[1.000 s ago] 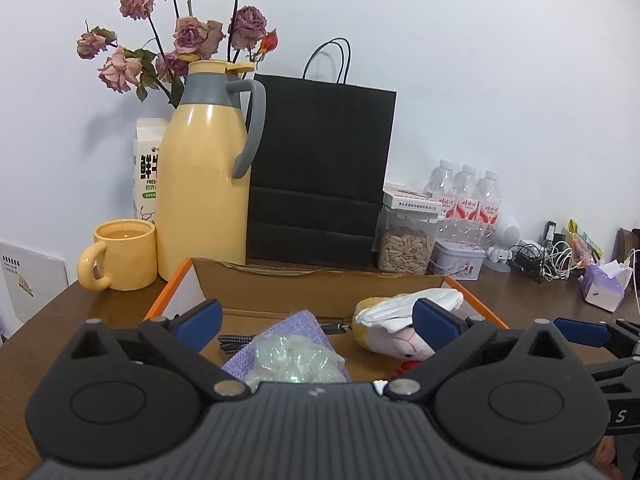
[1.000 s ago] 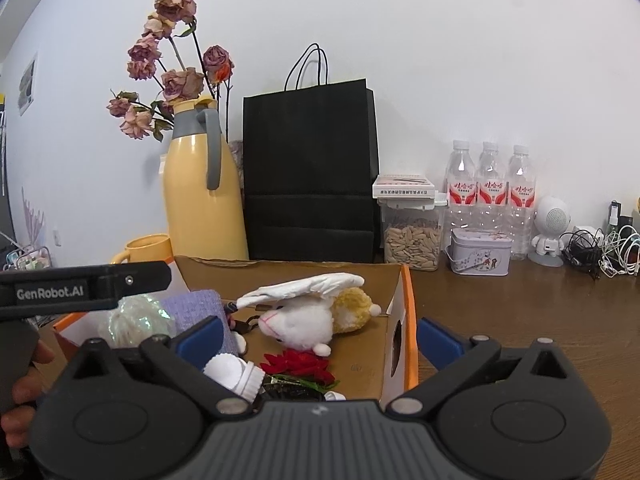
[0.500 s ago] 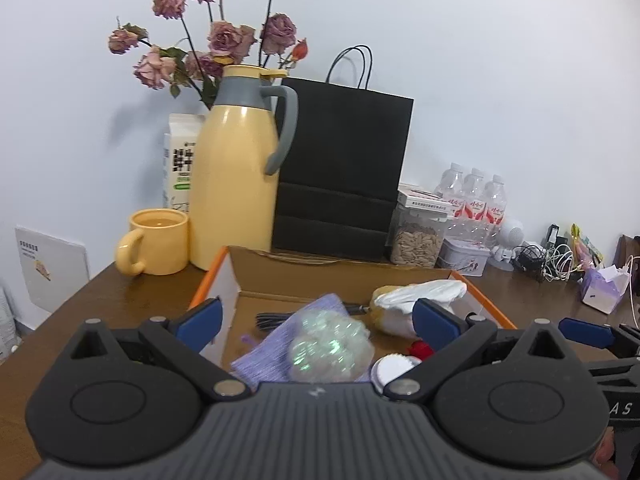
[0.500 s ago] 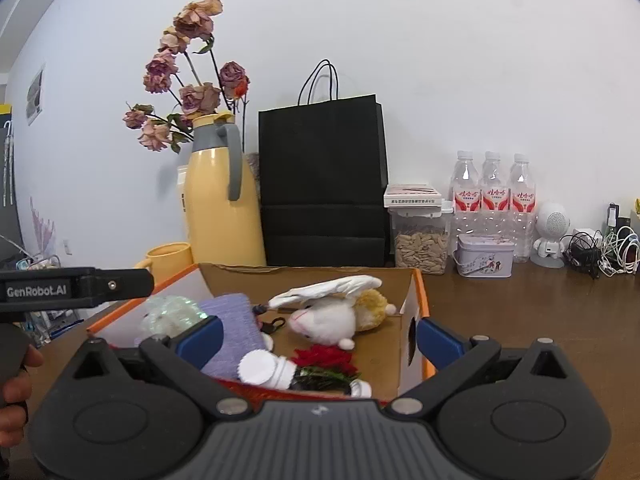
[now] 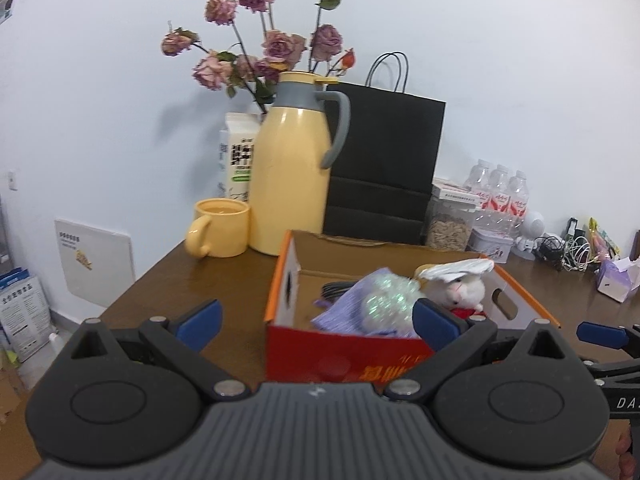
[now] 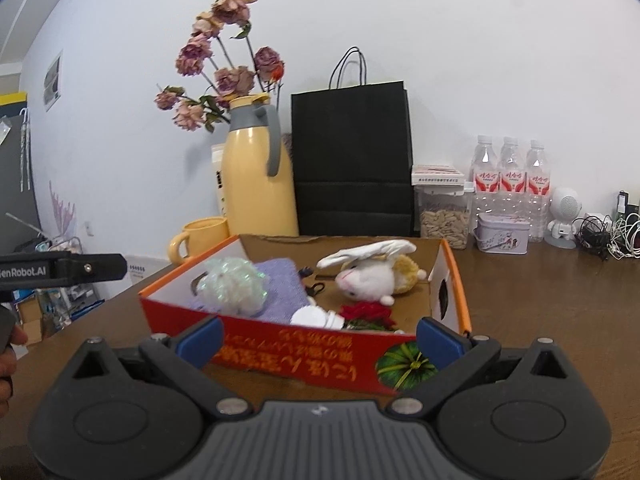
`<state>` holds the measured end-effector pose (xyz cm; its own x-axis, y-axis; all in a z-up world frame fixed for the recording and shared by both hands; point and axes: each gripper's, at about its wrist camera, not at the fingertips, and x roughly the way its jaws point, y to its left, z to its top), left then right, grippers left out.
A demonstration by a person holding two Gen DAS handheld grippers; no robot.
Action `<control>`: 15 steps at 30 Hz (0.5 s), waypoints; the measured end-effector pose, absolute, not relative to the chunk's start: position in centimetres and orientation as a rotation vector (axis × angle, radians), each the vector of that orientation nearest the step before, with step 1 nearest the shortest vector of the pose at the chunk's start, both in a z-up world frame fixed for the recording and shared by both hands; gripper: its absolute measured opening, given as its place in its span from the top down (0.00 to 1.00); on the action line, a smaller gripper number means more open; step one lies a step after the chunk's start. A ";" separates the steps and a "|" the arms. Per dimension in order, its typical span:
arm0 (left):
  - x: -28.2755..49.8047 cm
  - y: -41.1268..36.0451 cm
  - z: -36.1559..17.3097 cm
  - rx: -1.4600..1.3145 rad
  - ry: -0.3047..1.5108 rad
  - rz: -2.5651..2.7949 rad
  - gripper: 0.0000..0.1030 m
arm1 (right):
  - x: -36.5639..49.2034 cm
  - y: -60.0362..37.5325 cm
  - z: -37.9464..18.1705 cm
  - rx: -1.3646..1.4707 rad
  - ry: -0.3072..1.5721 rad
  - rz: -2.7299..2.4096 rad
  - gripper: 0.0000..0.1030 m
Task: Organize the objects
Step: 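Lift both open tools out of the box back toward the table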
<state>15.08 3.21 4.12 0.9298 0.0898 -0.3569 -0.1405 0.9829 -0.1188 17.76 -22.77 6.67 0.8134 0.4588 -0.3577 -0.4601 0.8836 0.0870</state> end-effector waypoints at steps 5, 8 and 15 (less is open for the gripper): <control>13.1 4.4 3.9 -0.134 0.378 0.146 0.00 | 16.5 -22.2 6.5 -0.027 0.400 0.517 0.00; 12.1 5.1 3.6 -0.127 0.399 0.169 0.00 | 15.9 -21.7 6.1 -0.046 0.415 0.541 0.00; 9.3 7.4 3.0 -0.125 0.445 0.232 0.00 | 15.5 -18.9 4.8 -0.127 0.470 0.607 0.00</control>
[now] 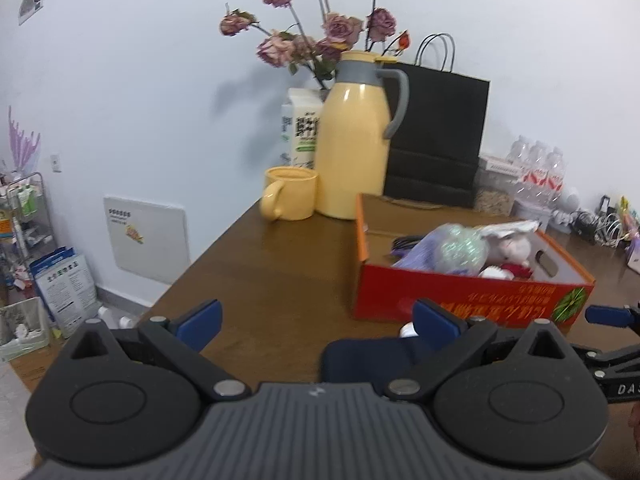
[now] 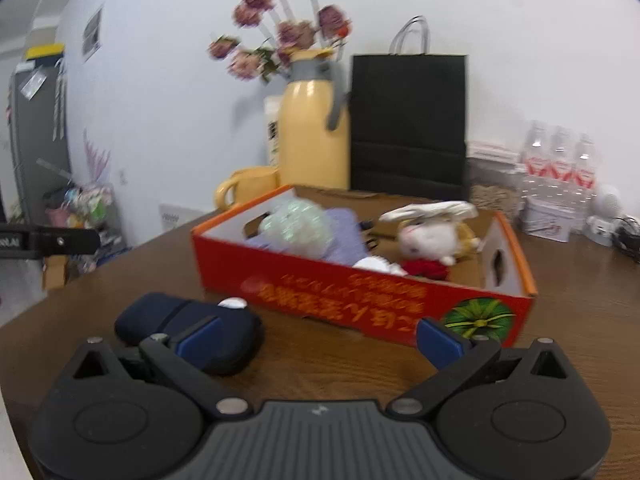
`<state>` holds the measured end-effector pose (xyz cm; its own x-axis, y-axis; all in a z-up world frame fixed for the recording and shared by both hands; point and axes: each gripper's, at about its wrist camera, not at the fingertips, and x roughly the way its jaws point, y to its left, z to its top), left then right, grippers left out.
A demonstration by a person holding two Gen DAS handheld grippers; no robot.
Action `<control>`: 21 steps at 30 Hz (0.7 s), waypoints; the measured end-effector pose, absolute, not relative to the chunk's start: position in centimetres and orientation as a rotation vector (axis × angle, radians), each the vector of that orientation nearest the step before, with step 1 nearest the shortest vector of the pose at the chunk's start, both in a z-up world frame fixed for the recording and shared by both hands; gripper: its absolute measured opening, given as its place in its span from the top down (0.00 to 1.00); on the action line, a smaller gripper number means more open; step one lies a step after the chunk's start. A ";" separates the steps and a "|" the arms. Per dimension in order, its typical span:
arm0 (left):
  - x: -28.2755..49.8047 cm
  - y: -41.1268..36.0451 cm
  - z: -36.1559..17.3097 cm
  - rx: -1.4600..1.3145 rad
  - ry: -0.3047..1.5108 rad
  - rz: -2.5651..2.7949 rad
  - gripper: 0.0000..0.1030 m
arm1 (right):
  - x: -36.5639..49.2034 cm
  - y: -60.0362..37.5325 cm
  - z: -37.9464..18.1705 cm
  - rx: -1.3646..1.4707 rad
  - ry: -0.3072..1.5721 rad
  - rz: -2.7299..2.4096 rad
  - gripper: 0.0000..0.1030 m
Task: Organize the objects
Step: 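Lift both open tools out of the box back toward the table, then grasp the navy blue zippered case with the right tool and lift it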
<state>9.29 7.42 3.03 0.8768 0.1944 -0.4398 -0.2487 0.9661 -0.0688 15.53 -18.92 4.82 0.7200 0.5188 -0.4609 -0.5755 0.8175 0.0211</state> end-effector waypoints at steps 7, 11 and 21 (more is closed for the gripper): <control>7.7 9.4 2.1 -0.126 0.499 0.257 0.00 | 16.2 -14.8 3.8 -0.253 0.516 0.749 0.00; 6.9 10.1 1.8 -0.138 0.513 0.251 0.00 | 16.8 -12.1 3.4 -0.381 0.516 0.849 0.00; 6.5 11.3 0.4 -0.155 0.566 0.241 0.00 | 19.5 -7.0 3.0 -0.528 0.593 1.116 0.00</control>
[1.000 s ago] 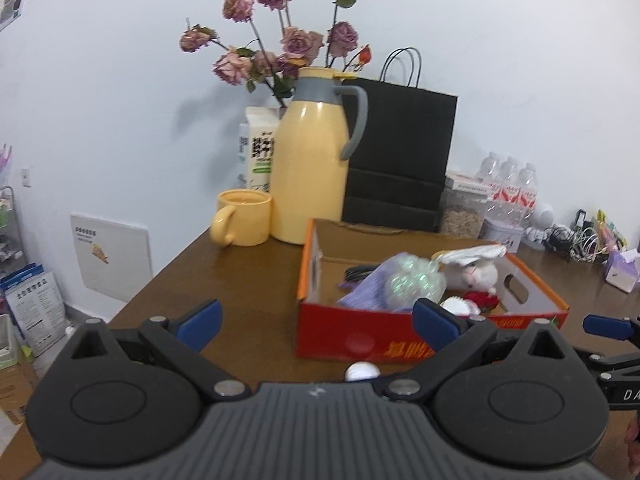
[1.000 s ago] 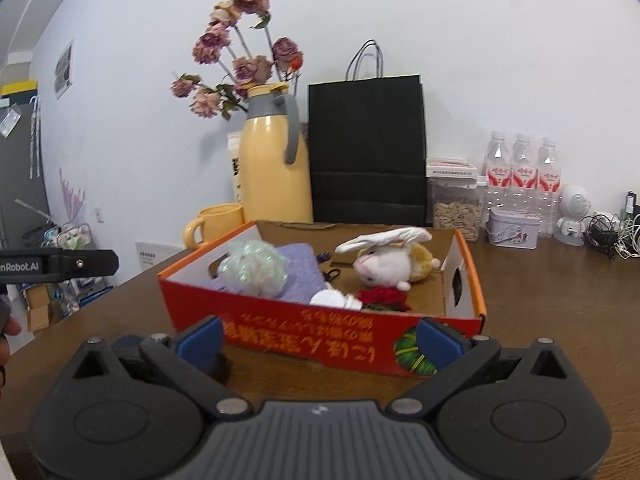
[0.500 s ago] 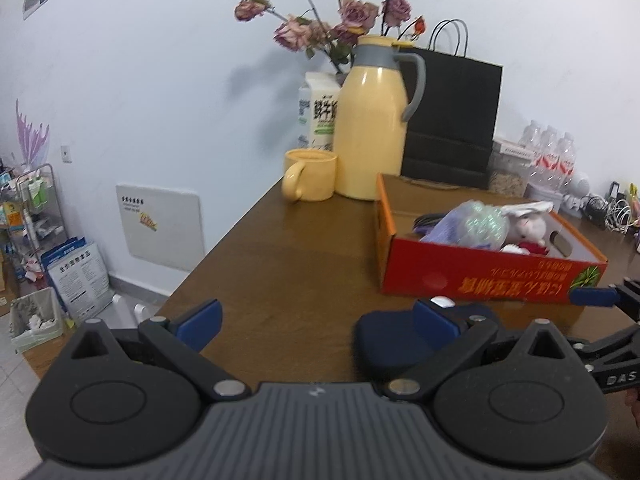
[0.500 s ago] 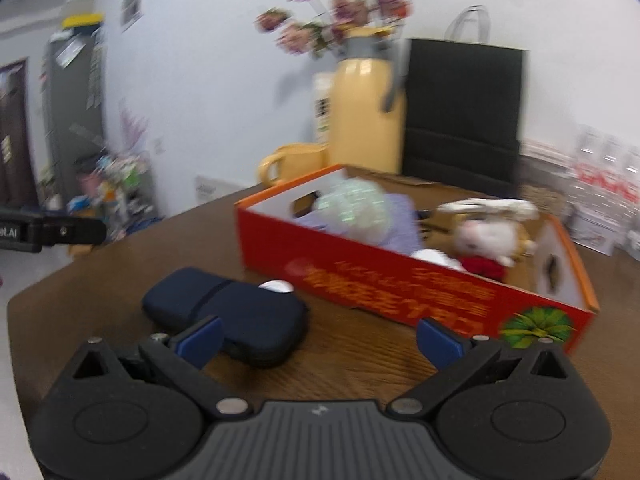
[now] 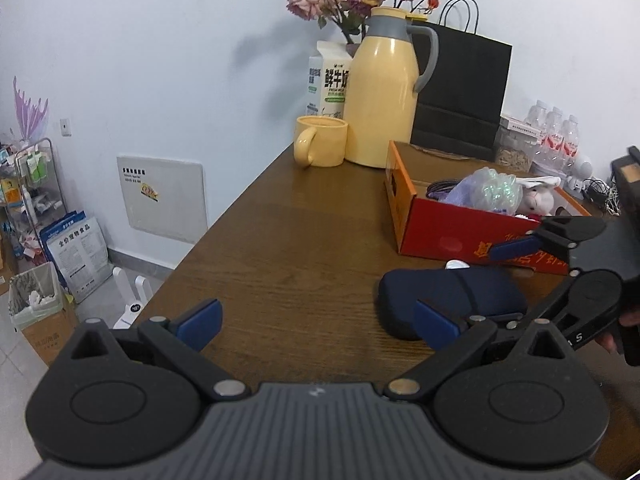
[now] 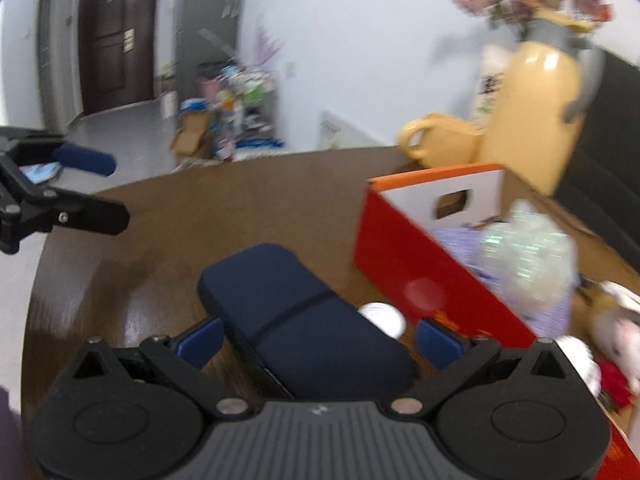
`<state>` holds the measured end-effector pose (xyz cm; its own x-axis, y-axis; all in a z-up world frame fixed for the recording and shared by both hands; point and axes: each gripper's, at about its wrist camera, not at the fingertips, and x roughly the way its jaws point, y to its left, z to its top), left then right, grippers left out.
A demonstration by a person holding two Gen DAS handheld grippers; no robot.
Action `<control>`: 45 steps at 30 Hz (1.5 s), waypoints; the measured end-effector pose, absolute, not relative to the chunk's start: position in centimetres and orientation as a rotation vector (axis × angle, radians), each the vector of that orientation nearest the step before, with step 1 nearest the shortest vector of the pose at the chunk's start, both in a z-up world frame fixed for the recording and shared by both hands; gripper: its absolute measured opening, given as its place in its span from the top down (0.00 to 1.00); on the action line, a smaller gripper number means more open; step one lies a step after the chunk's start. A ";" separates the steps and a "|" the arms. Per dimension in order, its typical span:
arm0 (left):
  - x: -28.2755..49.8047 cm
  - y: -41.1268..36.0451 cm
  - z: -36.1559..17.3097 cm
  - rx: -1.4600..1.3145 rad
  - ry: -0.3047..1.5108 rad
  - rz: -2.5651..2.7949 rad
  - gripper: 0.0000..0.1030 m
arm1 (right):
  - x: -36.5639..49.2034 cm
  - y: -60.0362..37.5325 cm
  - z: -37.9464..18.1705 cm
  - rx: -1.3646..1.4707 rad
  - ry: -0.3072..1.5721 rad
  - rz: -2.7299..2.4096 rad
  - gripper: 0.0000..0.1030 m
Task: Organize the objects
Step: 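Grasp the navy blue zippered case with the right tool and lift it, then grasp the last white cap with the left tool while the right tool holds the case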
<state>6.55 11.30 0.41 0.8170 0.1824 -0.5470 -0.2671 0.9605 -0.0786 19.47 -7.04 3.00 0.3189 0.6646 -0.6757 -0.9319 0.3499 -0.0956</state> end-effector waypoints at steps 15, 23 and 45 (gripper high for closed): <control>5.9 12.4 -0.3 -0.199 0.568 0.241 0.00 | 16.2 -8.8 3.0 -0.461 0.707 1.118 0.31; 5.1 12.4 -0.3 -0.211 0.569 0.255 0.00 | 17.4 -5.8 1.8 -0.368 0.735 1.061 0.26; 12.7 7.1 -1.6 -0.138 0.618 0.115 0.00 | 15.6 -19.6 2.1 -0.172 0.538 0.639 0.40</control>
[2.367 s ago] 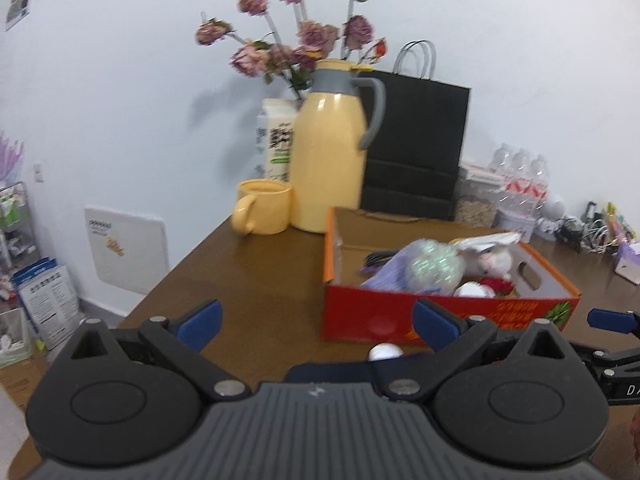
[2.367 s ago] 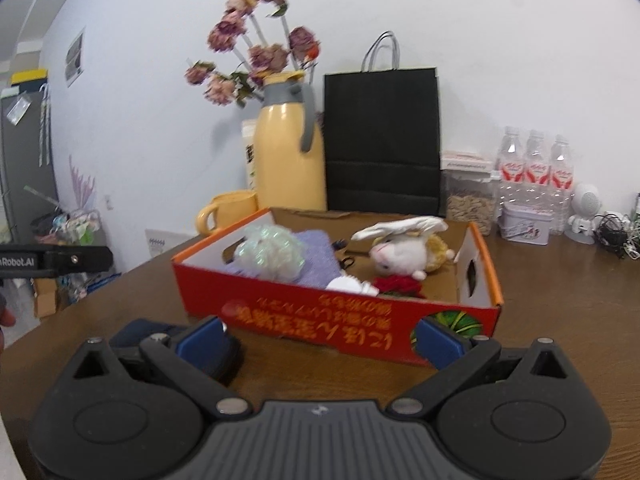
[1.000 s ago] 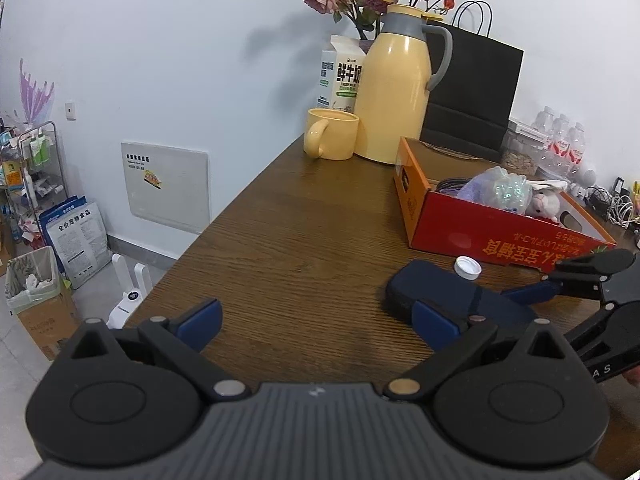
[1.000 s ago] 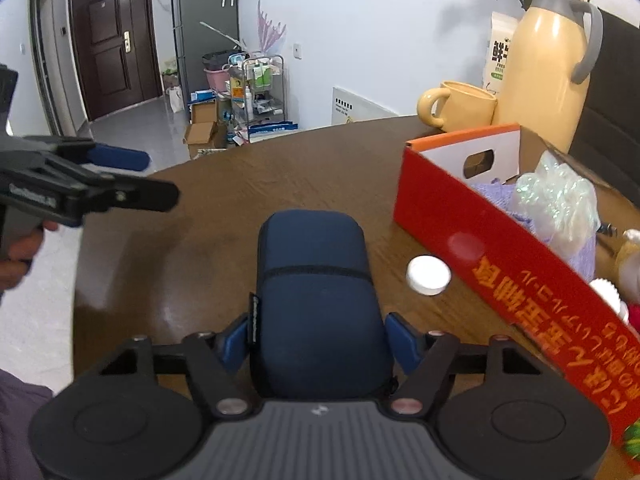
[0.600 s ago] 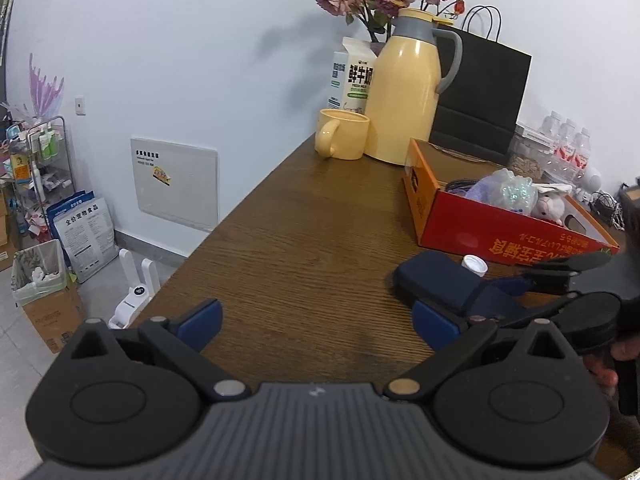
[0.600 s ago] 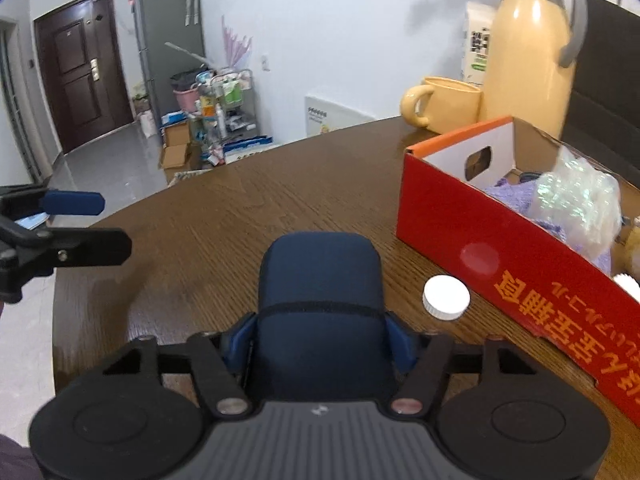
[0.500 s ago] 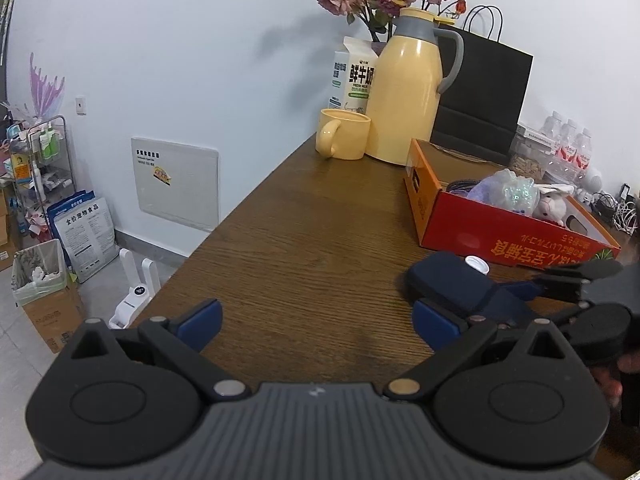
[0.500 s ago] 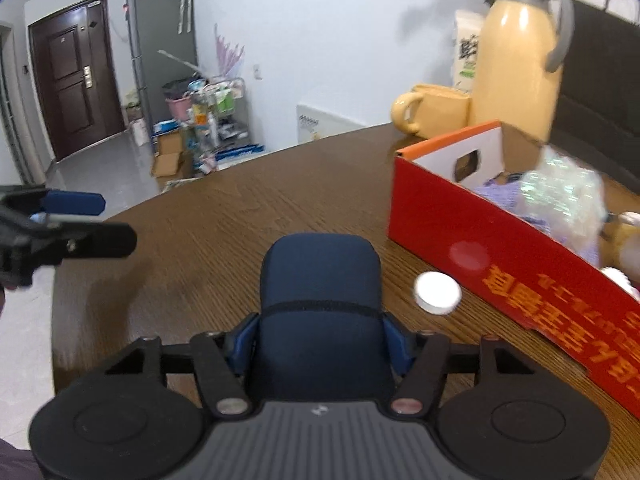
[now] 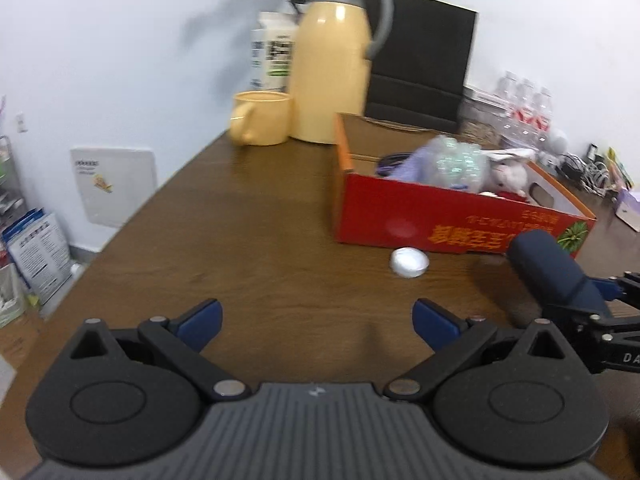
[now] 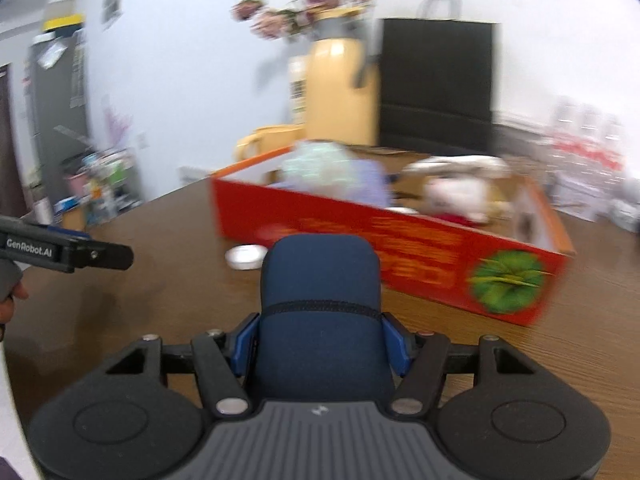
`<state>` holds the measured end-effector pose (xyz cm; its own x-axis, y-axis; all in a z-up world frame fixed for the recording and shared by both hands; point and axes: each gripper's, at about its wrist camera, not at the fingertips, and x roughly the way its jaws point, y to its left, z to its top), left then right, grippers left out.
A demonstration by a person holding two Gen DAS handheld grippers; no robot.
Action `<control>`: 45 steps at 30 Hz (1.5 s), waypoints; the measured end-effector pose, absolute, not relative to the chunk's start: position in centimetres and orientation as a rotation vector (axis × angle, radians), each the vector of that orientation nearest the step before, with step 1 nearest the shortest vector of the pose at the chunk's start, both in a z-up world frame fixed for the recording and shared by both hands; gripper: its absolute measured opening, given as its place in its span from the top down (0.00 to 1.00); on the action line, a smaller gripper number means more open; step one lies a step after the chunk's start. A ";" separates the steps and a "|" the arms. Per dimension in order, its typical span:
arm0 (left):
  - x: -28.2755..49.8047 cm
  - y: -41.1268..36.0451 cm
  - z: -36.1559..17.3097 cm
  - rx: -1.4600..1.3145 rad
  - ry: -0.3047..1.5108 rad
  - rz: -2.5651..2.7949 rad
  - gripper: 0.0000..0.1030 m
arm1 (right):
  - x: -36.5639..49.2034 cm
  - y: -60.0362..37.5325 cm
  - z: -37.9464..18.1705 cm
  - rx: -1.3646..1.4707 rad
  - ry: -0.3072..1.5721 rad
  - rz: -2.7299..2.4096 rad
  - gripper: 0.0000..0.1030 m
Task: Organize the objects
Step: 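Grasp the last white cap with the left tool while the right tool holds the case, then carry the navy case and white cap over the box with both tools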
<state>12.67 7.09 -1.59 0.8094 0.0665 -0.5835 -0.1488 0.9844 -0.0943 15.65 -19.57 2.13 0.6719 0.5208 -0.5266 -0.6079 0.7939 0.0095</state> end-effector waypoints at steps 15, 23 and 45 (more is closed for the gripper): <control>19.1 1.5 -2.7 -0.067 0.651 0.052 0.00 | 16.0 -23.7 1.3 -0.117 0.493 0.518 0.40; 21.7 0.3 -3.8 -0.062 0.667 0.085 0.00 | 16.0 -24.0 1.3 -0.099 0.484 0.501 0.40; 20.7 -0.6 -3.1 -0.083 0.590 0.014 0.72 | 16.1 -24.2 1.1 -0.093 0.483 0.480 0.40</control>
<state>20.66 -0.59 -3.09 0.8309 -0.0103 -0.5564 -0.0373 0.9966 -0.0741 16.14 -24.17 1.07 0.7772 0.4216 -0.4671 -0.4646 0.8851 0.0258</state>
